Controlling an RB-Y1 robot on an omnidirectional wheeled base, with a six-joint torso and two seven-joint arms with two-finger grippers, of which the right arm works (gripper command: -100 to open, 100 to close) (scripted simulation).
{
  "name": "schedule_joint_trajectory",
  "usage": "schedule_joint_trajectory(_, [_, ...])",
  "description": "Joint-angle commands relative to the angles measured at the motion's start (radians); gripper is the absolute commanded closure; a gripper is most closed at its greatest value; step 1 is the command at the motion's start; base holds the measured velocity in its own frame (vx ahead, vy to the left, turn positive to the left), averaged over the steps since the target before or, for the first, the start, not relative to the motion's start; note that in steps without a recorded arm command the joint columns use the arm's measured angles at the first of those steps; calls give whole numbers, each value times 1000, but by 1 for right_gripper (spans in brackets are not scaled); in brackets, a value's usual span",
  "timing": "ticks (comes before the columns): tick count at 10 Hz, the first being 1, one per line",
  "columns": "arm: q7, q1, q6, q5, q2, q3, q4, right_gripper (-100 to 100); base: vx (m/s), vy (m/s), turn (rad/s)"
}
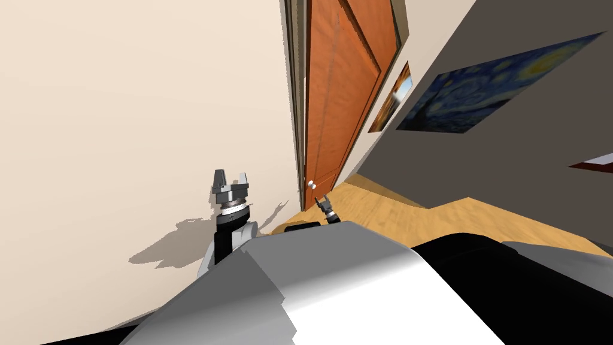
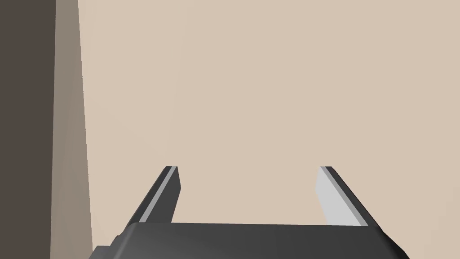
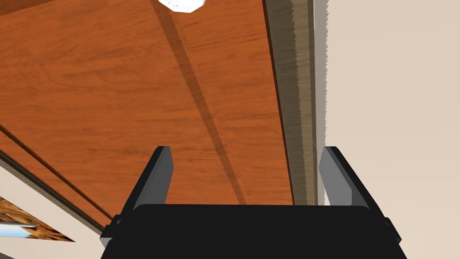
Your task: Pull the door open
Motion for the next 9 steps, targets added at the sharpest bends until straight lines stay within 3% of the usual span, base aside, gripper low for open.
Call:
schedule_joint_trajectory(1, [39,0,-17,20,3,1,35,-100,86,-53,66])
schedule_joint_trajectory(9, [197,-6,-81,108,26,7,186,-100,88,-73,47])
